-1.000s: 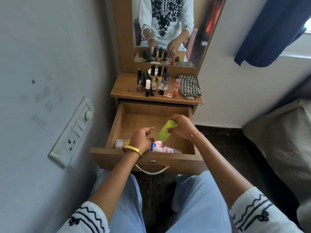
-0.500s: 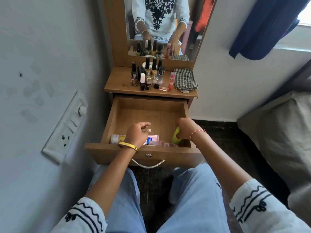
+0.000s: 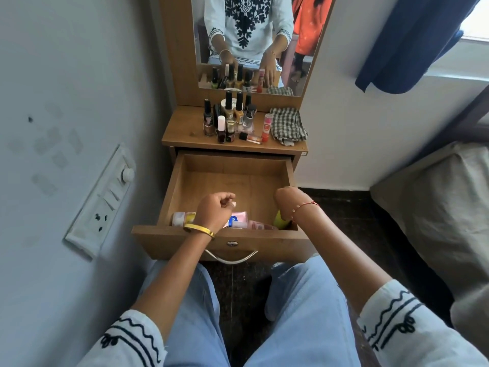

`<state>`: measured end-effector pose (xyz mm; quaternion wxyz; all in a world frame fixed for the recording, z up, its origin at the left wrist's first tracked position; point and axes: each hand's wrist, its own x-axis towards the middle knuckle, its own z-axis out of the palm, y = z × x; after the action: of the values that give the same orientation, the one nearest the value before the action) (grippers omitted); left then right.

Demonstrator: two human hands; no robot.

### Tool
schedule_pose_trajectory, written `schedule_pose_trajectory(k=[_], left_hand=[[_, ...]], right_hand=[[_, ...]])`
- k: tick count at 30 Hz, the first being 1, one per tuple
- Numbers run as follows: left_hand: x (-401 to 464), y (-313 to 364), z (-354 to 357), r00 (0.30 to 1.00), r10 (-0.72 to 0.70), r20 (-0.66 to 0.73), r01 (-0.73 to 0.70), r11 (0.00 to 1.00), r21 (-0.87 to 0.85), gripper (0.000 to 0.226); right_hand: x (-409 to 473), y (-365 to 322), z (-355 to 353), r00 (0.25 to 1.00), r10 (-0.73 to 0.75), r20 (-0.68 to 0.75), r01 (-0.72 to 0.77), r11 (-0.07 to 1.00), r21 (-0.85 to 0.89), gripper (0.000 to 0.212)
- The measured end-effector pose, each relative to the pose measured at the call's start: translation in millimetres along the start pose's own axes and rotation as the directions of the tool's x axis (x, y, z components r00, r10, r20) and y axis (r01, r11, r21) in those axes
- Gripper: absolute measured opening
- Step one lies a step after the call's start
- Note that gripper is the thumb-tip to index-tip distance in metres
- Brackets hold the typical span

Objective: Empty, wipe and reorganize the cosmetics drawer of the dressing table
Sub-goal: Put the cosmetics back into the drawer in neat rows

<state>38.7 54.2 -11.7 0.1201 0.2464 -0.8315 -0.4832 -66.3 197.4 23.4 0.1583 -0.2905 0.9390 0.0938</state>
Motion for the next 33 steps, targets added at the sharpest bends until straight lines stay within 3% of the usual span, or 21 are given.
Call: schedule_pose_trajectory(k=[6, 14, 19, 25, 33], left_hand=[[-1, 2, 0, 1.0, 0.024, -0.016, -0.024, 0.999, -0.026, 0.022], [20, 10, -19, 0.999, -0.045, -0.02, 0.041, 0.985, -0.167, 0.019], [61, 29, -50, 0.994, -0.053, -0.098, 0.03, 0.975, -0.219, 0.018], [111, 59, -79, 0.972, -0.018, -0.233, -0.039, 0.971, -0.237, 0.021], [159, 74, -89, 0.935, 0.037, -0.352, -0.063, 0.996, -0.06, 0.028]], right_hand=[[4, -4, -9, 0.998, -0.049, -0.032, 0.052, 0.996, 0.069, 0.03], [28, -19, -49, 0.99, -0.081, -0.112, 0.099, 0.981, 0.168, 0.035], [64, -25, -62, 0.953, -0.11, -0.281, 0.186, 0.948, 0.258, 0.02], [81, -40, -141, 0.832, -0.073, -0.55, 0.3, 0.894, 0.334, 0.02], [129, -40, -185, 0.804, -0.066, -0.591, 0.298, 0.905, 0.305, 0.02]])
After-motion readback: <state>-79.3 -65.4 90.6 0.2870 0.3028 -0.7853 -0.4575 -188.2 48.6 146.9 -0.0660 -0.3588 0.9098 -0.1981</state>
